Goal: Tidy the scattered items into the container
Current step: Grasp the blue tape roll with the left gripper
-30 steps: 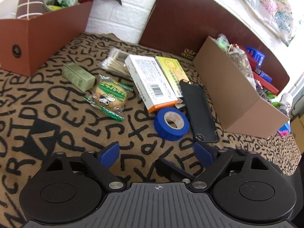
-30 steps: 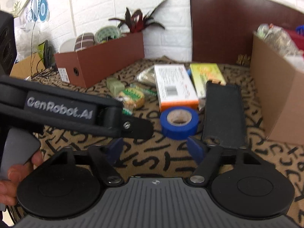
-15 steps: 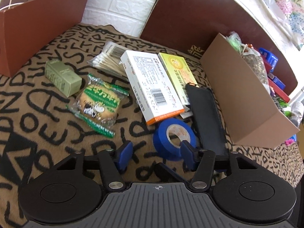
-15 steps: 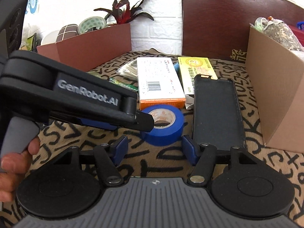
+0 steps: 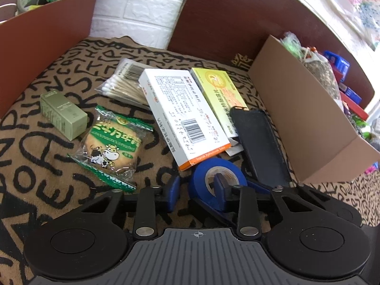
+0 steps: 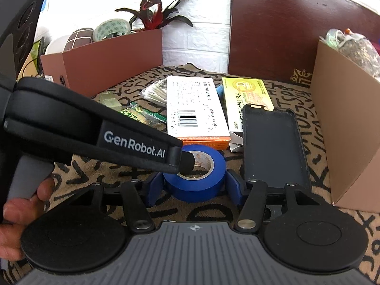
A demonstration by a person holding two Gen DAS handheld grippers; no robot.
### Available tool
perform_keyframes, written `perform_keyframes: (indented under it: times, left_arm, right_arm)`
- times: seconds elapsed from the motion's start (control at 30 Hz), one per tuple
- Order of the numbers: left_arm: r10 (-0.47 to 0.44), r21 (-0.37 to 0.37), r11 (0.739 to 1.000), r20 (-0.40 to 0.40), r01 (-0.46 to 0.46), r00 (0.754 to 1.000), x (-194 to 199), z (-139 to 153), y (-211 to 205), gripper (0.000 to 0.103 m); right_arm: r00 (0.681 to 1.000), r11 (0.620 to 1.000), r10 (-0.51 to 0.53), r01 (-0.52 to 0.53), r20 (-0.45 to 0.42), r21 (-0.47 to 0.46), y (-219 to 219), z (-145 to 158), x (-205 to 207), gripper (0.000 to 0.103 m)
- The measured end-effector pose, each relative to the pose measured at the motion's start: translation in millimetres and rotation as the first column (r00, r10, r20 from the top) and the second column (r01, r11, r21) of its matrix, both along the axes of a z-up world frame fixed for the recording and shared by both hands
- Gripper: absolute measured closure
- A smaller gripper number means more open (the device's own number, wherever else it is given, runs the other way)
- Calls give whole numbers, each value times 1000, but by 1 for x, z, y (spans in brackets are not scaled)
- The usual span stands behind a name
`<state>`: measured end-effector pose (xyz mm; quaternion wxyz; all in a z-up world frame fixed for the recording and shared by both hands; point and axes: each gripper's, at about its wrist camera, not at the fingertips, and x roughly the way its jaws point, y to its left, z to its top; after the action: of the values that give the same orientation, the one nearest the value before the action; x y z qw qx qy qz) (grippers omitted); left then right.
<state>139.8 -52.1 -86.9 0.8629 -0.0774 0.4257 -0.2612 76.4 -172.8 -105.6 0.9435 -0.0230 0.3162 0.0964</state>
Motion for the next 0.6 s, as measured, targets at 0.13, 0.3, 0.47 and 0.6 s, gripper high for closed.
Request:
perform_keyframes:
  times: [0.13,0.3,0.47,0.6]
  left_arm:
    - [-20,18,1000,-3,20,1000,-7,1,1,79]
    - [-42,35,999,-12,42,999,-29,2,15,81]
    - [-51,44,998,-28,52,998,-59,4,36,82]
    - [-73,67,995,-18,74,997,-85,7,49,82]
  right_arm:
    - [1000,1000,26,-27,-8,-14,4,2,-7,41]
    - [997,997,77,-77,-29,-10,11,4,-29,41]
    - [989,990,141,-142,-51,-11,24,7,-58,41]
    - [982,984,174,-175,-69,-9,35,10,-81,41]
